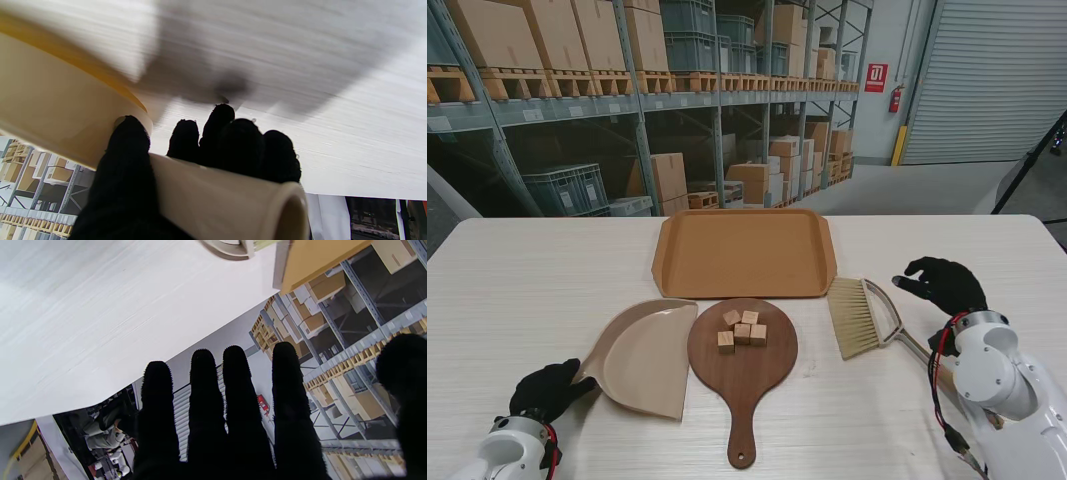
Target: Sweep wood blocks off a wooden cutting board into a dustpan and pour them into a container
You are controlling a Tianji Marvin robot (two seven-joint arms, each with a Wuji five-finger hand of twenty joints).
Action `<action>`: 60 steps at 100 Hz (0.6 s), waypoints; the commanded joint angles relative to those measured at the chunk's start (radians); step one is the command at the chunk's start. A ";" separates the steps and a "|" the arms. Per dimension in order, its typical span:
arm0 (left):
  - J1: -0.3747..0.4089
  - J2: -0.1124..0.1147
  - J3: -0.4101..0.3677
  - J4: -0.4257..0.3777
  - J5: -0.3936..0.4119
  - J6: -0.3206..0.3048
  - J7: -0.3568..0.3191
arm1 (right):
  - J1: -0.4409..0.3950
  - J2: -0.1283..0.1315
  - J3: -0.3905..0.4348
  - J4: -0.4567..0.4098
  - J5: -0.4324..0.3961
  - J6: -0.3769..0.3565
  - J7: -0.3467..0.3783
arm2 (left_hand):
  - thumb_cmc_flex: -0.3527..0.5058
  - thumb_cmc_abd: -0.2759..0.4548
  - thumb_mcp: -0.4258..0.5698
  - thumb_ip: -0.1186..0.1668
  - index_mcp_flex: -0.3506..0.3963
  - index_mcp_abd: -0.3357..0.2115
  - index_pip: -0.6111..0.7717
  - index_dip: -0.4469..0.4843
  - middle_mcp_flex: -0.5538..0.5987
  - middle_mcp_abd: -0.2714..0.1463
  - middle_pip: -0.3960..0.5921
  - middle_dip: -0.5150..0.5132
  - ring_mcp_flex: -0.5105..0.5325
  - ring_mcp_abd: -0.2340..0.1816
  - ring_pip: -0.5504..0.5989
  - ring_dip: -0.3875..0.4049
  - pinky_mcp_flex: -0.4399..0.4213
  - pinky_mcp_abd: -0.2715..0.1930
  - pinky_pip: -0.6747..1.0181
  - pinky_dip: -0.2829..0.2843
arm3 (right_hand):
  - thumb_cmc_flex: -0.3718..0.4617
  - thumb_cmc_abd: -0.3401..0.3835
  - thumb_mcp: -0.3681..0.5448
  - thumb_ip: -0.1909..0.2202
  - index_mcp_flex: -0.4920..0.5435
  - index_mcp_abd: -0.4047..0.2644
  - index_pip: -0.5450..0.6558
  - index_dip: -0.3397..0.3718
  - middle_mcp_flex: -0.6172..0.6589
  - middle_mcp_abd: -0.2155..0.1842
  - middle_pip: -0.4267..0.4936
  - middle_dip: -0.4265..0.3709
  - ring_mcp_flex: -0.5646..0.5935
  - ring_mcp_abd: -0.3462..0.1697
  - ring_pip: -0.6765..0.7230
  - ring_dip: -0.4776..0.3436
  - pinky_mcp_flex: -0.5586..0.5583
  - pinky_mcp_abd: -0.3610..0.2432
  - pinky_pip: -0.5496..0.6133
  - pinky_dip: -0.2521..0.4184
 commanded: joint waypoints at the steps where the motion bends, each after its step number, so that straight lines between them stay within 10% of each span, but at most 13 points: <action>1: -0.001 -0.001 0.001 -0.006 -0.001 0.004 -0.019 | -0.028 0.023 0.015 0.003 -0.022 -0.019 0.015 | 0.111 0.151 0.114 0.006 0.113 0.004 0.045 0.014 0.084 -0.334 1.475 -0.006 0.087 -0.281 0.021 -0.010 0.009 -0.021 0.069 0.031 | -0.018 -0.048 0.029 0.000 -0.021 0.012 -0.016 0.008 -0.023 -0.022 0.023 0.013 0.021 -0.021 0.017 0.007 -0.008 0.020 0.030 -0.018; 60: -0.001 -0.003 0.008 -0.005 -0.008 0.021 -0.014 | -0.136 0.066 0.081 0.044 -0.246 -0.134 0.080 | 0.108 0.151 0.114 0.006 0.112 0.001 0.044 0.011 0.084 -0.336 1.473 -0.006 0.086 -0.282 0.018 -0.011 0.009 -0.023 0.070 0.029 | 0.024 -0.141 0.023 0.001 -0.052 0.011 0.026 0.052 -0.078 -0.065 0.119 0.045 0.056 -0.060 0.059 0.025 0.035 -0.020 0.085 -0.048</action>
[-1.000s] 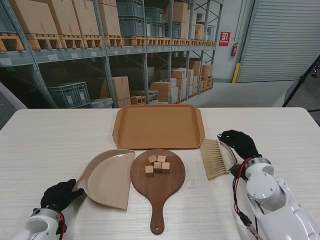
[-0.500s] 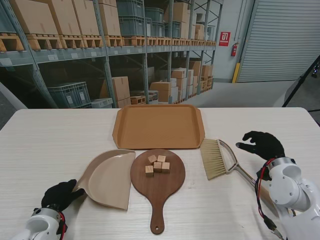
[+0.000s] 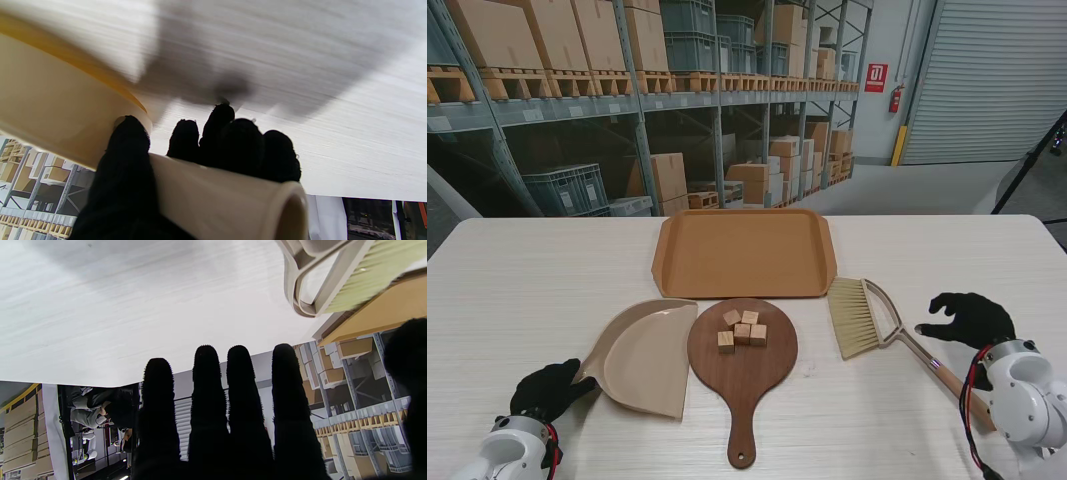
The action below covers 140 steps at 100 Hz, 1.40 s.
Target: Sweep wood blocks off a wooden cutting board into a dustpan and pour them into a container
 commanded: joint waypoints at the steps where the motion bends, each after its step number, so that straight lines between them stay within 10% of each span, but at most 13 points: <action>1: 0.003 -0.003 0.002 -0.005 -0.002 0.006 -0.014 | -0.024 0.003 -0.004 0.017 -0.005 -0.008 0.013 | 0.108 0.151 0.114 0.006 0.112 0.001 0.044 0.011 0.084 -0.336 1.473 -0.009 0.085 -0.282 0.017 -0.010 0.009 -0.023 0.070 0.029 | 0.014 -0.041 0.023 0.001 -0.033 0.007 0.027 0.021 -0.052 -0.025 0.048 0.028 0.023 -0.030 0.032 0.027 0.008 -0.014 0.042 -0.015; 97: 0.008 -0.002 0.002 -0.010 -0.004 0.006 -0.023 | -0.001 0.025 -0.082 0.163 -0.138 -0.028 -0.043 | 0.101 0.141 0.114 0.006 0.120 -0.008 0.037 0.002 0.084 -0.337 1.471 -0.009 0.084 -0.280 0.011 -0.011 0.007 -0.023 0.069 0.027 | 0.227 -0.150 -0.036 0.012 -0.045 -0.060 0.308 0.153 -0.008 -0.115 0.359 0.158 0.091 -0.095 0.311 0.099 0.098 -0.119 0.273 -0.059; 109: 0.008 -0.002 0.004 -0.009 -0.006 0.007 -0.025 | 0.000 0.025 -0.085 0.164 -0.139 -0.023 -0.044 | 0.101 0.140 0.114 0.006 0.124 -0.008 0.035 0.000 0.085 -0.337 1.469 -0.009 0.084 -0.280 0.011 -0.011 0.007 -0.024 0.069 0.027 | 0.142 -0.303 0.399 -0.055 -0.048 -0.067 0.345 0.130 -0.001 -0.120 0.375 0.156 0.096 -0.097 0.333 0.090 0.105 -0.128 0.295 -0.076; 140: 0.007 -0.002 0.006 -0.008 -0.009 0.010 -0.027 | 0.013 0.024 -0.090 0.174 -0.133 -0.022 -0.050 | 0.100 0.140 0.115 0.006 0.124 -0.008 0.035 -0.001 0.085 -0.337 1.468 -0.010 0.084 -0.280 0.010 -0.011 0.007 -0.023 0.069 0.027 | 0.240 -0.337 0.513 -0.114 -0.035 -0.088 0.386 0.070 0.032 -0.126 0.381 0.149 0.126 -0.103 0.345 0.088 0.137 -0.151 0.323 -0.079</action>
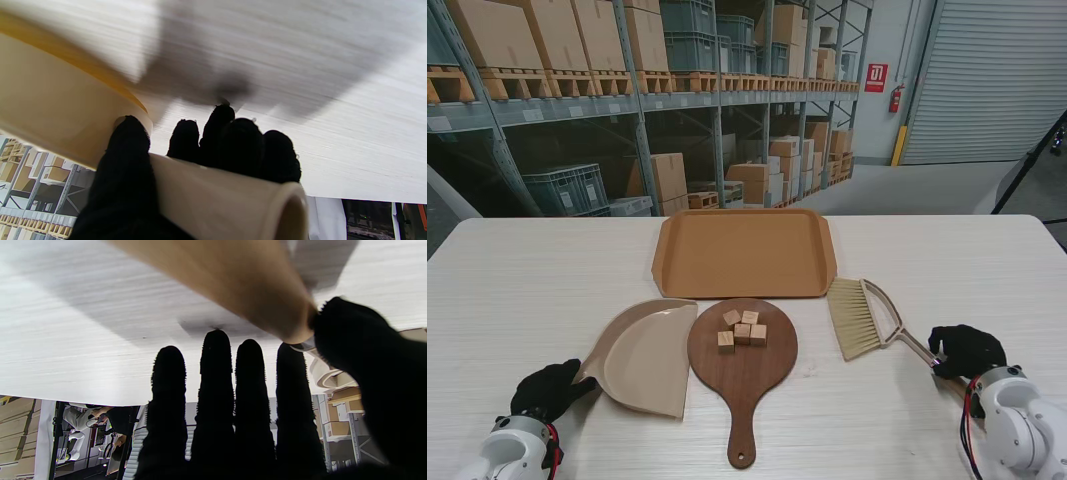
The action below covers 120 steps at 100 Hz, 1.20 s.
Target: Sweep wood blocks off a wooden cutting board into a dustpan and pour them into a container
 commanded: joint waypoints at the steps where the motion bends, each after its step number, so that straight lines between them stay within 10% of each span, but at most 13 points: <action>1: 0.006 -0.003 0.004 -0.003 -0.002 0.005 -0.022 | 0.000 -0.001 -0.005 0.014 -0.001 -0.002 0.011 | 0.100 0.140 0.115 0.006 0.124 -0.008 0.037 -0.001 0.085 -0.340 1.484 -0.011 0.084 -0.281 0.010 -0.004 0.007 -0.023 0.069 0.027 | 0.059 -0.042 0.104 -0.038 -0.009 -0.032 0.039 -0.035 0.032 -0.025 0.033 0.005 0.040 -0.010 0.017 0.001 0.013 -0.022 0.047 -0.016; 59: 0.005 -0.004 0.007 0.003 -0.009 0.008 -0.014 | -0.124 -0.004 0.096 -0.154 -0.055 0.017 0.065 | 0.099 0.141 0.115 0.006 0.124 -0.008 0.037 -0.003 0.085 -0.340 1.483 -0.012 0.084 -0.277 0.006 -0.005 0.005 -0.022 0.067 0.027 | -0.121 0.030 -0.044 0.018 -0.076 0.080 -0.142 -0.060 -0.078 0.054 -0.058 -0.024 -0.051 0.045 -0.076 -0.024 -0.043 0.042 -0.013 -0.025; 120: 0.010 -0.008 0.009 0.007 -0.019 0.017 0.003 | -0.120 0.002 0.034 -0.103 -0.149 0.091 -0.008 | 0.098 0.142 0.114 0.006 0.123 -0.010 0.033 -0.006 0.085 -0.339 1.473 -0.015 0.081 -0.272 -0.004 -0.006 0.002 -0.022 0.065 0.026 | -0.150 0.028 0.007 0.038 -0.038 0.143 -0.008 0.034 -0.046 0.064 0.113 0.036 -0.015 0.083 0.101 0.027 0.106 0.023 0.072 -0.045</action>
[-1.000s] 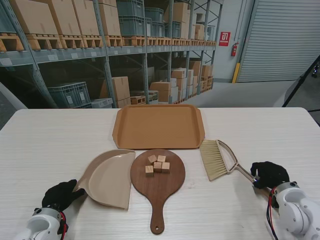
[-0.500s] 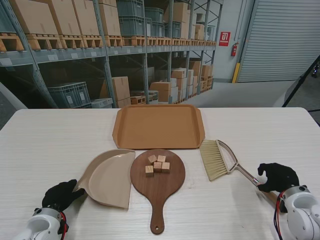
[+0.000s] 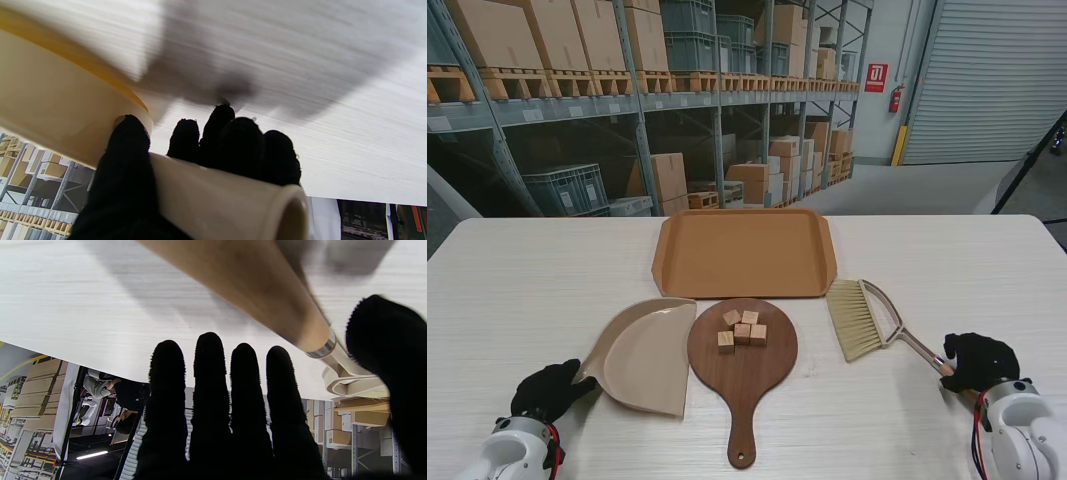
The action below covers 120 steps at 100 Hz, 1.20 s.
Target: Sweep wood blocks off a wooden cutting board into a dustpan and pour them into a container
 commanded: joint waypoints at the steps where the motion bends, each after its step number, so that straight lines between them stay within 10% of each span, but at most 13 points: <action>1: 0.010 -0.005 0.002 0.004 -0.002 0.005 -0.019 | -0.003 0.000 -0.006 0.016 -0.002 0.007 0.010 | 0.099 0.148 0.115 0.006 0.114 -0.010 0.043 -0.006 0.082 -0.340 1.481 -0.024 0.079 -0.273 0.002 -0.005 0.002 -0.022 0.065 0.026 | -0.036 0.003 0.061 0.036 0.023 0.018 0.032 0.023 0.010 0.003 0.043 0.023 0.026 0.018 0.038 0.026 0.028 0.016 0.048 -0.020; 36: 0.009 -0.005 0.003 0.006 -0.002 0.003 -0.023 | 0.023 0.001 -0.036 0.062 0.010 0.044 0.009 | 0.097 0.147 0.114 0.006 0.114 -0.012 0.041 -0.007 0.082 -0.341 1.474 -0.026 0.078 -0.271 -0.004 -0.006 0.001 -0.023 0.064 0.026 | -0.022 -0.018 0.184 0.070 0.093 -0.024 0.098 0.047 0.112 -0.028 0.077 0.033 0.147 0.000 0.089 0.030 0.168 0.011 0.112 -0.015; 77: 0.011 -0.005 0.004 0.008 -0.001 0.006 -0.022 | 0.060 -0.001 -0.079 0.122 0.040 0.063 -0.014 | 0.096 0.147 0.114 0.005 0.114 -0.015 0.038 -0.010 0.081 -0.341 1.468 -0.028 0.077 -0.269 -0.011 -0.007 0.001 -0.025 0.064 0.026 | 0.121 -0.283 0.424 -0.102 0.147 -0.145 0.317 -0.140 0.295 -0.075 0.079 -0.001 0.304 -0.036 0.118 0.039 0.302 -0.019 0.185 0.008; 91: 0.012 -0.005 0.004 0.008 -0.002 0.007 -0.022 | 0.075 -0.002 -0.096 0.145 0.054 0.068 -0.027 | 0.095 0.147 0.115 0.005 0.114 -0.015 0.038 -0.010 0.081 -0.341 1.467 -0.028 0.077 -0.269 -0.011 -0.006 0.000 -0.026 0.064 0.026 | 0.153 -0.294 0.485 -0.089 0.223 -0.174 0.329 -0.178 0.384 -0.088 0.046 -0.018 0.387 -0.029 0.100 -0.005 0.363 -0.017 0.219 0.011; 120: 0.014 -0.005 0.004 0.008 -0.001 0.009 -0.022 | 0.084 -0.004 -0.108 0.161 0.071 0.083 -0.036 | 0.094 0.146 0.115 0.005 0.115 -0.017 0.037 -0.011 0.081 -0.342 1.465 -0.028 0.076 -0.269 -0.014 -0.006 0.001 -0.029 0.065 0.026 | 0.258 -0.244 0.488 0.065 0.373 -0.249 0.356 -0.203 0.534 -0.107 -0.001 -0.018 0.473 -0.024 0.143 0.002 0.430 -0.005 0.291 0.026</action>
